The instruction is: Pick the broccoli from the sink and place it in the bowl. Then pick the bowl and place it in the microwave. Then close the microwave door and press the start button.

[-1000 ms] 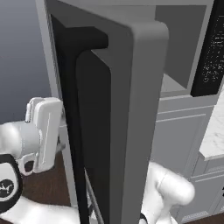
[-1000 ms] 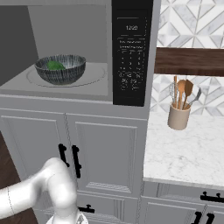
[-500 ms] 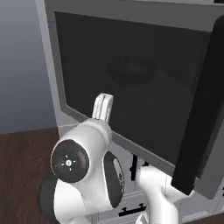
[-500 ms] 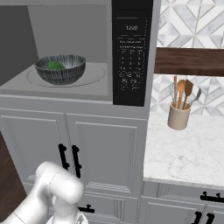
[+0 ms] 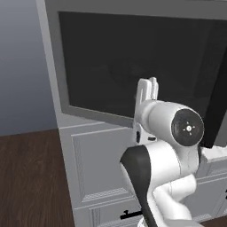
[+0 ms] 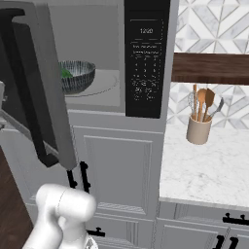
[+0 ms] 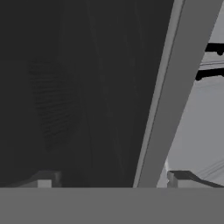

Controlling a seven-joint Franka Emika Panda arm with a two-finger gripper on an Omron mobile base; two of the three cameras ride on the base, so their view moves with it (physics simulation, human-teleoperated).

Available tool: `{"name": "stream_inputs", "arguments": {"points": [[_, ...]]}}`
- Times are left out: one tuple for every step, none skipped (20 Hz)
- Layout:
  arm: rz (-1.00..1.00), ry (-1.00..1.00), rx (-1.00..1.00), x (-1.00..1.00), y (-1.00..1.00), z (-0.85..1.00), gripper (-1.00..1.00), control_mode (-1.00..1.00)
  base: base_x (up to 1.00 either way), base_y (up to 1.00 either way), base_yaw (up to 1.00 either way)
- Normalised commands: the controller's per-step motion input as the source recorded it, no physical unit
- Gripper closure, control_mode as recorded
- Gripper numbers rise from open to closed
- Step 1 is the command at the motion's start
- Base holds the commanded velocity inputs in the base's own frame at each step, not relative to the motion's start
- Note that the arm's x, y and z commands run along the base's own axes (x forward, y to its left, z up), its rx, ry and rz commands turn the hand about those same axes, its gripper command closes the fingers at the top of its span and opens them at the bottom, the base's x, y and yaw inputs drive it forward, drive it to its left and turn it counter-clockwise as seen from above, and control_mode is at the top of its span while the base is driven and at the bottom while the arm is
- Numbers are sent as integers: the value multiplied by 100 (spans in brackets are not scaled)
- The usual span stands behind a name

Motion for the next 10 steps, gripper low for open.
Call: {"name": "stream_inputs", "arguments": {"points": [[28, 0, 8, 70, -81, 4, -100, -100, 0, 0, 0], [27, 0, 7, 71, -79, 1, -100, -100, 0, 0, 0], [26, 0, 7, 71, -78, 1, -100, -100, 0, 0, 0], [24, 0, 7, 79, -71, 0, -100, -100, 0, 0, 0], [23, 0, 7, 84, -66, 0, -100, -100, 0, 0, 0], [21, 0, 7, 93, -59, 3, -100, -100, 0, 0, 0], [18, 0, 8, 99, -54, 6, -100, -100, 0, 0, 0], [16, 1, 9, 100, -45, 11, -100, -100, 0, 0, 0], [15, 2, 9, 100, -43, 10, -100, -100, 0, 0, 0], [15, 1, 8, 100, -37, 8, -100, -100, 0, 0, 0]]}}
